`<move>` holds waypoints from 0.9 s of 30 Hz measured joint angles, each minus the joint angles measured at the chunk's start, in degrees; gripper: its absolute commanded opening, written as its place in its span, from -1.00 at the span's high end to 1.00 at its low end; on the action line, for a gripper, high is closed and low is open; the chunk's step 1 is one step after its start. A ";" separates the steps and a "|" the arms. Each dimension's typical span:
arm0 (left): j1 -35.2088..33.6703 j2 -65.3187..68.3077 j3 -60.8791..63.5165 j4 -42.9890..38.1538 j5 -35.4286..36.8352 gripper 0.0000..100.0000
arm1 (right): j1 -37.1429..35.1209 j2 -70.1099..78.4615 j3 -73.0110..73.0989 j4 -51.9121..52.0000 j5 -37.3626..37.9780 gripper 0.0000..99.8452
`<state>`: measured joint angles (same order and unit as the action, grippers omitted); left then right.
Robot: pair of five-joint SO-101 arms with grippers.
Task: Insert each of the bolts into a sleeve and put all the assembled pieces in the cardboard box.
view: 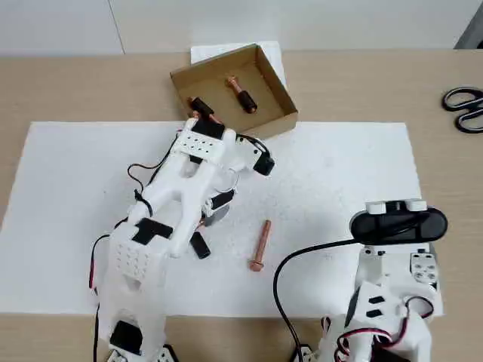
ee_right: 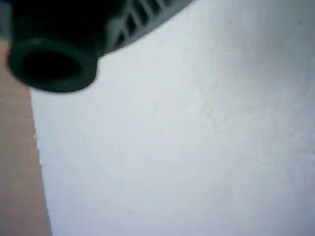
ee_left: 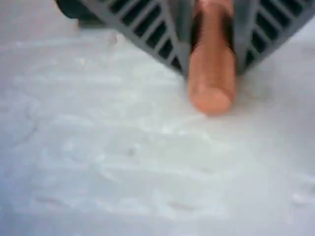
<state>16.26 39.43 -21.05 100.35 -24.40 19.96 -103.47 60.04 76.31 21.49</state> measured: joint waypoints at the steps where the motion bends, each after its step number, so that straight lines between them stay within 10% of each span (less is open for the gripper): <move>1: 0.00 0.09 -0.62 0.26 0.00 0.99 | 0.00 0.00 0.00 0.00 0.00 0.99; 18: -5.10 -6.95 -8.70 -0.79 1.67 0.99 | 0.00 0.00 0.00 0.00 0.00 0.99; 27: -14.33 -25.58 -8.70 -0.44 25.23 0.99 | 0.00 0.00 0.00 0.00 0.00 0.99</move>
<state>1.93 13.85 -29.76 99.91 0.84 19.96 -103.47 60.04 76.31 21.49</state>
